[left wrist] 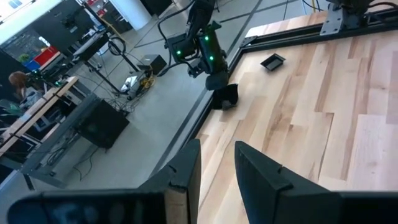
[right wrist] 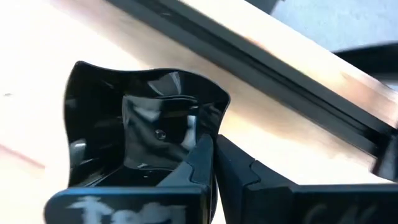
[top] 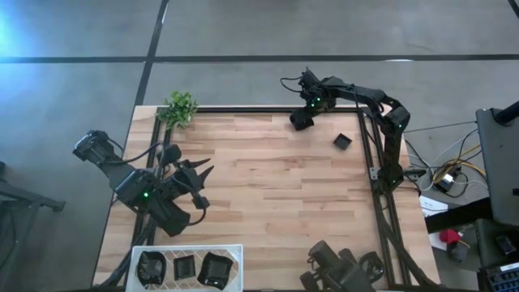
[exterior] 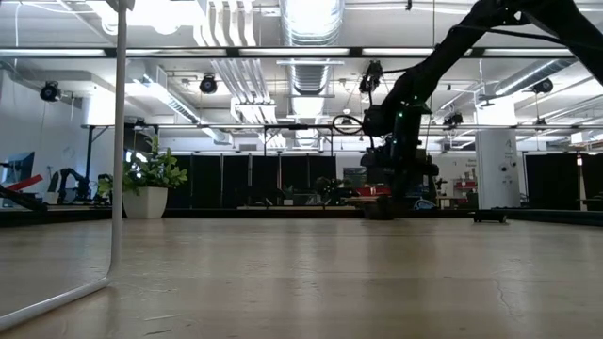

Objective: Pick & Place Mini shaped plates
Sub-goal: Stack the black distorted square plate on top of the other black distorted square plates on the shelf

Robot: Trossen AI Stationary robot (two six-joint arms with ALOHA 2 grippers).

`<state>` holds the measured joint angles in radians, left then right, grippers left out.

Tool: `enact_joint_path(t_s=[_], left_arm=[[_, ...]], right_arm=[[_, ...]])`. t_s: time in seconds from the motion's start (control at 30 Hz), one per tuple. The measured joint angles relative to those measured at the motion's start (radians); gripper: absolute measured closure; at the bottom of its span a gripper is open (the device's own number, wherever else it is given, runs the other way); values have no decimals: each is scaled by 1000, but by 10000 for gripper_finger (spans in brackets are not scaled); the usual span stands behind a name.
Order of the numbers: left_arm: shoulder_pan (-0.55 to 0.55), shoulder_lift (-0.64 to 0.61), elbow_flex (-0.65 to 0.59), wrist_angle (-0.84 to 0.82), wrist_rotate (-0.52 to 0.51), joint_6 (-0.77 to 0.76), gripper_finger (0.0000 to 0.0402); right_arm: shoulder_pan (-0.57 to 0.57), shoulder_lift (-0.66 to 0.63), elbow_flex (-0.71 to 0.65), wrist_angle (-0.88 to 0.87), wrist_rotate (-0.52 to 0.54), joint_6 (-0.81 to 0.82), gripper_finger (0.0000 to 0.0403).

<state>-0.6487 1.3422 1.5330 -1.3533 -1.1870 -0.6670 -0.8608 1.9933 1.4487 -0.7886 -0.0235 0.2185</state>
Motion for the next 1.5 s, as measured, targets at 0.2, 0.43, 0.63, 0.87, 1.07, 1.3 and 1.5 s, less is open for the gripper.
enact_joint_path(t_s=[0.2,0.43,0.63,0.87,1.07,1.3,1.5], left_arm=[[0,0,0,0,0,0,307],[0,0,0,0,0,7,307],[1,0,0,0,0,8,307],[1,0,0,0,-1,25,307],[24,1,0,0,-30,43,307],[92,8,-71,66,-58,103,307],[116,9,-155,229,-139,299,307]], right_arm=[[58,-62,0,19,29,-7,395],[125,-169,0,24,89,-3,395],[204,-238,0,33,166,2,395],[316,-294,0,96,269,-2,394],[392,-333,0,178,298,-18,394],[466,-334,0,298,299,-79,394],[519,-334,0,388,312,-122,394]])
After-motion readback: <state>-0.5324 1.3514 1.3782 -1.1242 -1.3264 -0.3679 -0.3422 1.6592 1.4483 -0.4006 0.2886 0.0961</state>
